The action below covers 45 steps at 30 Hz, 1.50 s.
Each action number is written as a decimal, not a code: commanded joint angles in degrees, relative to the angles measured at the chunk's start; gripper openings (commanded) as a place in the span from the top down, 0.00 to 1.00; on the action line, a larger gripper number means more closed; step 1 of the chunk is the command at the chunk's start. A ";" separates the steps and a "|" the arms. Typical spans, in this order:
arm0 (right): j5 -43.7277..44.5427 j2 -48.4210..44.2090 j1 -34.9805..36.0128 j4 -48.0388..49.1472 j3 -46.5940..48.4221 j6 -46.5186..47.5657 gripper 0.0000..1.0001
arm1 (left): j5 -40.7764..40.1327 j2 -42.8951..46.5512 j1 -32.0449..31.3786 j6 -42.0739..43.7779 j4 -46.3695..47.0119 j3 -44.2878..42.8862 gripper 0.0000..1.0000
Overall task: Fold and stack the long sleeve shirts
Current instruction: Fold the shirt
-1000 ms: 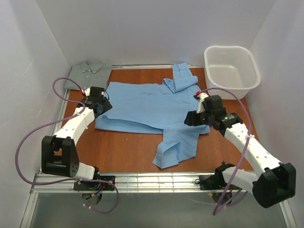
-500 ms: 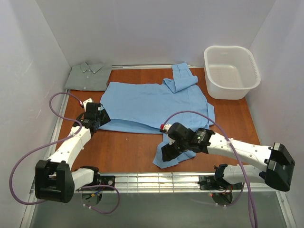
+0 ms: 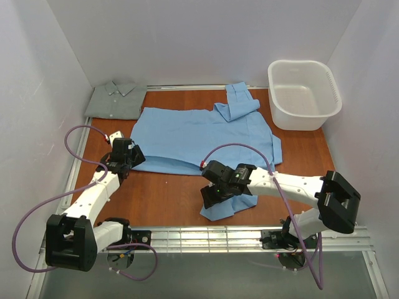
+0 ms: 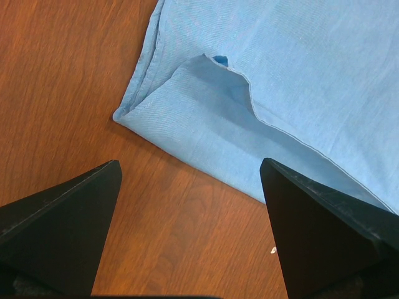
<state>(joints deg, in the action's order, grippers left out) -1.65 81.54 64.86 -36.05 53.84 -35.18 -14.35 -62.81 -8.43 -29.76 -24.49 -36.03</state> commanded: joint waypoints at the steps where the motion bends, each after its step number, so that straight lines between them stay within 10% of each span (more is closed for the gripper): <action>1: 0.42 2.39 0.62 -0.33 2.14 -2.44 0.40 | -0.68 0.14 0.08 0.75 1.29 -0.36 0.15; 4: -0.02 5.46 0.88 -0.51 2.67 -2.26 0.48 | -0.68 0.40 0.08 0.67 1.38 -0.44 0.15; 10: 5.13 5.04 1.06 -0.95 5.39 -1.21 0.98 | -0.33 0.40 0.08 0.67 1.46 -0.44 0.15; 28: 12.46 25.05 -22.93 -6.32 67.33 25.93 0.99 | 0.81 1.19 -0.01 0.75 1.73 -0.18 0.15; 45: 12.30 22.89 -25.22 11.18 48.40 18.87 0.99 | 1.34 -0.21 -0.10 0.84 1.64 -0.09 0.15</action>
<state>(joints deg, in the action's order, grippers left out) 11.70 107.57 39.57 -29.12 106.19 -10.26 -12.67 -63.02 -8.43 -29.50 -23.44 -36.03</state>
